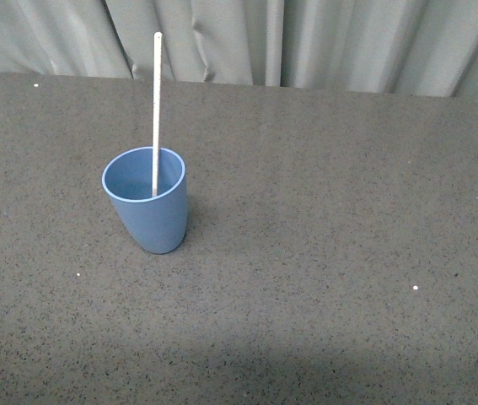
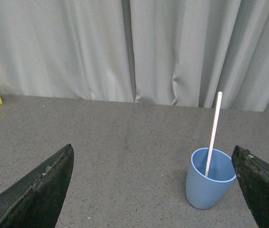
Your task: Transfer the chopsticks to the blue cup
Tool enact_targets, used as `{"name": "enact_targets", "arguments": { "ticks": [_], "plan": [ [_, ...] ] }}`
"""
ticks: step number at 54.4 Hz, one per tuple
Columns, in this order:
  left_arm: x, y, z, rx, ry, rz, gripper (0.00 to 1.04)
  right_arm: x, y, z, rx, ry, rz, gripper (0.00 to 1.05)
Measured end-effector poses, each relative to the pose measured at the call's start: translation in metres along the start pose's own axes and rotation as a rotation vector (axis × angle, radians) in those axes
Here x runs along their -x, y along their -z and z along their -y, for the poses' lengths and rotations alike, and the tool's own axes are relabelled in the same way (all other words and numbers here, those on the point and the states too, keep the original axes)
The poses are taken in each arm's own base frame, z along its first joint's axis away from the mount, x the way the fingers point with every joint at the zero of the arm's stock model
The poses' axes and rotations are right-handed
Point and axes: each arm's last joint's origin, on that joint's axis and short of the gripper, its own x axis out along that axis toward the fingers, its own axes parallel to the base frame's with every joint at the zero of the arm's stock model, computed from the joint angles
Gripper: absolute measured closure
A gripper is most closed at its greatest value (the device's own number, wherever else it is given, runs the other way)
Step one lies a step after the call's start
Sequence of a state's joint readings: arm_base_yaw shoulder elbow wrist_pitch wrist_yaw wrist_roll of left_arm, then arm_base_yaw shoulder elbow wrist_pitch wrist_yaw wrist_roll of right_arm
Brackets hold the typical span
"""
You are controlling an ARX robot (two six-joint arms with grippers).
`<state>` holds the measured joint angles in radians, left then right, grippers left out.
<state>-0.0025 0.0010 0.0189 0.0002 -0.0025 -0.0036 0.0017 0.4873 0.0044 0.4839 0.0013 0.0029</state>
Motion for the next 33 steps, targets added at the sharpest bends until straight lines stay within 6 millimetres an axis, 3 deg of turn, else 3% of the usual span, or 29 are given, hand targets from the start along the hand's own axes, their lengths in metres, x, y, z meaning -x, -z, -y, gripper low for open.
{"name": "enact_targets", "arguments": {
  "ticks": [33],
  "plan": [
    [0.0,0.0,0.0,0.0,0.0,0.0,0.07,0.018,-0.001,0.0,0.0,0.0,0.007,1.04]
  ]
}}
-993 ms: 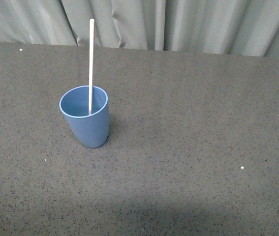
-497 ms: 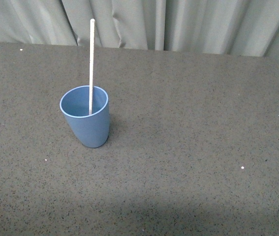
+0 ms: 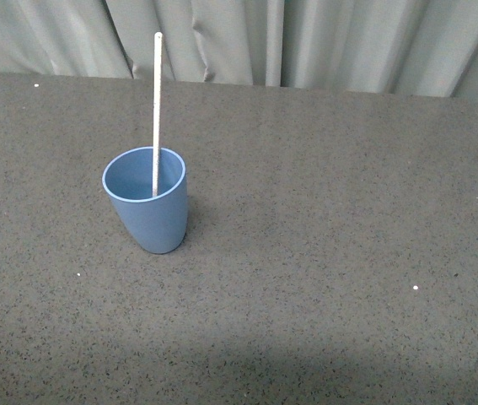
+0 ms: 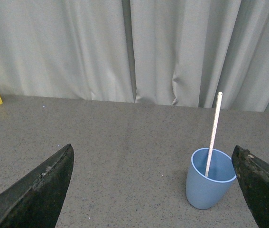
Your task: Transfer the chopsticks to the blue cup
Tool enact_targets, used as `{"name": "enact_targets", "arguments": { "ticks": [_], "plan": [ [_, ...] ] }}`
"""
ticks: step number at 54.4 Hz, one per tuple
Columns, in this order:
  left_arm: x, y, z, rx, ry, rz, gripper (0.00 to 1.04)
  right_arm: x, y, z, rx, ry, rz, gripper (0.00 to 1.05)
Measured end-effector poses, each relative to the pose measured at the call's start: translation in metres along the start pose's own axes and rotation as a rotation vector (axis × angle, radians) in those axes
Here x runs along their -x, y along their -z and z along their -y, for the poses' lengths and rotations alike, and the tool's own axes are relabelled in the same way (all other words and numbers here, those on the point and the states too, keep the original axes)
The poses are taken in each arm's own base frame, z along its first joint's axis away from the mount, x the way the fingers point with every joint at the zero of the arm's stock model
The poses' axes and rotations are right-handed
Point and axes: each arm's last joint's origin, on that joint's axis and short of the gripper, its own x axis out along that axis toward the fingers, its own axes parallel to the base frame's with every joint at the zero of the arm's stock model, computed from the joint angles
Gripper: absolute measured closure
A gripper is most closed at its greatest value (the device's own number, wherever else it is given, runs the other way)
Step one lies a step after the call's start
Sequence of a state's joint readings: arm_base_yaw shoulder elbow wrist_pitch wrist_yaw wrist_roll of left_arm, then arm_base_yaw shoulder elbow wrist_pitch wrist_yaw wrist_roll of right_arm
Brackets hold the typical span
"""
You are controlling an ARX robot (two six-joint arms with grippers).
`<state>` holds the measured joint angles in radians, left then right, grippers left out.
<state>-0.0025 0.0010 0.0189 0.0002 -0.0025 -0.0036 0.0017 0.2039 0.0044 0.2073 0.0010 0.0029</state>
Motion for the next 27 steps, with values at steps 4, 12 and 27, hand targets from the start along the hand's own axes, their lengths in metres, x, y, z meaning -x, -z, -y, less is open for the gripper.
{"name": "enact_targets", "arguments": {
  "ticks": [4,12,27],
  "plan": [
    [0.0,0.0,0.0,0.0,0.0,0.0,0.07,0.001,0.0,0.0,0.0,0.0,0.0,1.04],
    [0.0,0.0,0.0,0.0,0.0,0.0,0.07,0.01,0.005,0.0,0.0,-0.002,-0.035,1.04],
    [0.0,0.0,0.0,0.0,0.0,0.0,0.07,0.013,0.003,0.0,0.002,-0.002,-0.005,0.87]
  ]
}}
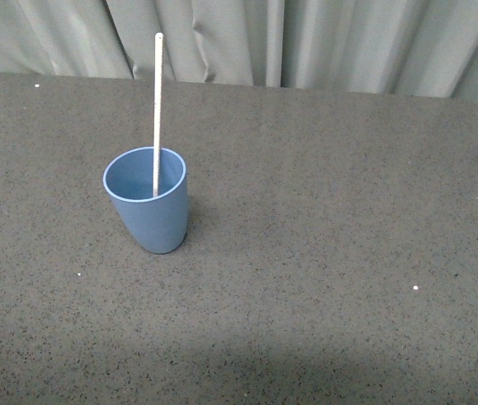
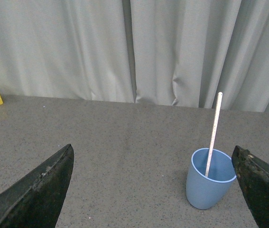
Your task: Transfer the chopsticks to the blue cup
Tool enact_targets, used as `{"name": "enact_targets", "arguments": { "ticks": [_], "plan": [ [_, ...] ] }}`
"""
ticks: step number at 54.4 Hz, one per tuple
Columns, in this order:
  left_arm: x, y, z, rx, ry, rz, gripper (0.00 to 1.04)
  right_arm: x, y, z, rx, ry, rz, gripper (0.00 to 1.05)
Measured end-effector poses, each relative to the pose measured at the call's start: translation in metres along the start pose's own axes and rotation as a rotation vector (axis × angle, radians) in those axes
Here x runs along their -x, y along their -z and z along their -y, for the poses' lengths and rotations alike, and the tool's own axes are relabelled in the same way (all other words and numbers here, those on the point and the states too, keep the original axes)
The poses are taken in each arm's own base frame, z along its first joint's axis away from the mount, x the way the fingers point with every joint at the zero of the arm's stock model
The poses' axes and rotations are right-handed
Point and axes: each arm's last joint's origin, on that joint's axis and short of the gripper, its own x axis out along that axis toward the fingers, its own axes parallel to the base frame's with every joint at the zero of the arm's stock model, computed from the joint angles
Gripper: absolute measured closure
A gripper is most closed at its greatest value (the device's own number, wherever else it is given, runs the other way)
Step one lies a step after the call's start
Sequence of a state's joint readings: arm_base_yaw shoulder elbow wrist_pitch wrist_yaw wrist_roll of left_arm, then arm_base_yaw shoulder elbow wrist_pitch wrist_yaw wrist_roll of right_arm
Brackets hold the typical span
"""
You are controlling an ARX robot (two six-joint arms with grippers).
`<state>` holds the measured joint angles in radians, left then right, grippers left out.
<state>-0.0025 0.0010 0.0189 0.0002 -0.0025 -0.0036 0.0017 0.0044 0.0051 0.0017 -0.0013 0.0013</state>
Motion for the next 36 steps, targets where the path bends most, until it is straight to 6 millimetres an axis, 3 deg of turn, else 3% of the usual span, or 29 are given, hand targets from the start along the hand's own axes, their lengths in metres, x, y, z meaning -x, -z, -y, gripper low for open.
{"name": "enact_targets", "arguments": {
  "ticks": [16,24,36],
  "plan": [
    [0.0,0.0,0.0,0.0,0.0,0.0,0.07,0.0,0.0,0.0,0.0,0.0,0.0,0.4],
    [0.0,0.0,0.0,0.0,0.0,0.0,0.07,0.0,0.0,0.0,0.0,0.0,0.0,0.08],
    [0.0,0.0,0.0,0.0,0.0,0.0,0.07,0.0,0.0,0.0,0.0,0.0,0.0,0.09]
  ]
}}
